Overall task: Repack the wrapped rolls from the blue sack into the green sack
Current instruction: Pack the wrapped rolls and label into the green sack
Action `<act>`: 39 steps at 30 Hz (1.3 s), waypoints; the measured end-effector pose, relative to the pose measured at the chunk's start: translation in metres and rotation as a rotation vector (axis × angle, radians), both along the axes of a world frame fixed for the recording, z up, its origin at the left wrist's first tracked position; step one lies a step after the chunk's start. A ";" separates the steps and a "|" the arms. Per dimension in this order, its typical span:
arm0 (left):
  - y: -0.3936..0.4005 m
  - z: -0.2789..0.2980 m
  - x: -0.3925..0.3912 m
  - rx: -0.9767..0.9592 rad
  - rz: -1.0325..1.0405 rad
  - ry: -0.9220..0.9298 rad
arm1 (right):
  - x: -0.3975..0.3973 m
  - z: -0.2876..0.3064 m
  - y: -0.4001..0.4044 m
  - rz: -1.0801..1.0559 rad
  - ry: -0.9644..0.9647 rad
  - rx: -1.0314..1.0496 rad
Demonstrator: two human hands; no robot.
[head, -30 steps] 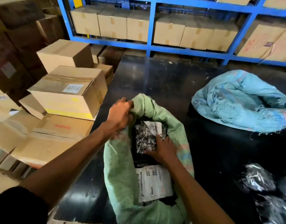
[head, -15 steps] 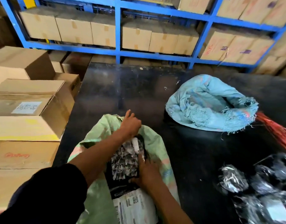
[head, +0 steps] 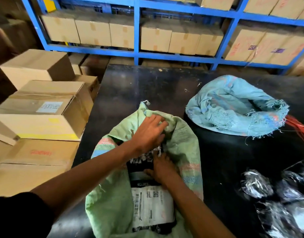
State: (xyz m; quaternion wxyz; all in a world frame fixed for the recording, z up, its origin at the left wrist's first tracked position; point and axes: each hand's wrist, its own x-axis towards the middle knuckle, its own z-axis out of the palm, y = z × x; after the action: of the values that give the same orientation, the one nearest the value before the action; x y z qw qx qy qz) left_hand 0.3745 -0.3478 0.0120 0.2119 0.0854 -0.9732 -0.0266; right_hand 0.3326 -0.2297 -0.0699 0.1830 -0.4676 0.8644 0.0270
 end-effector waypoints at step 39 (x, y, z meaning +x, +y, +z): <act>0.330 -0.100 -0.218 1.143 0.641 -0.259 | -0.163 -0.008 0.407 0.016 0.112 -0.125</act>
State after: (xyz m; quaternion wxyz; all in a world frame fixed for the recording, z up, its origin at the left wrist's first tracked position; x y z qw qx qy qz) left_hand 0.1562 -0.0177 -0.0877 0.0120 0.4716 -0.7501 -0.4635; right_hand 0.1696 0.1773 -0.0784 0.1046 -0.4827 0.8695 0.0002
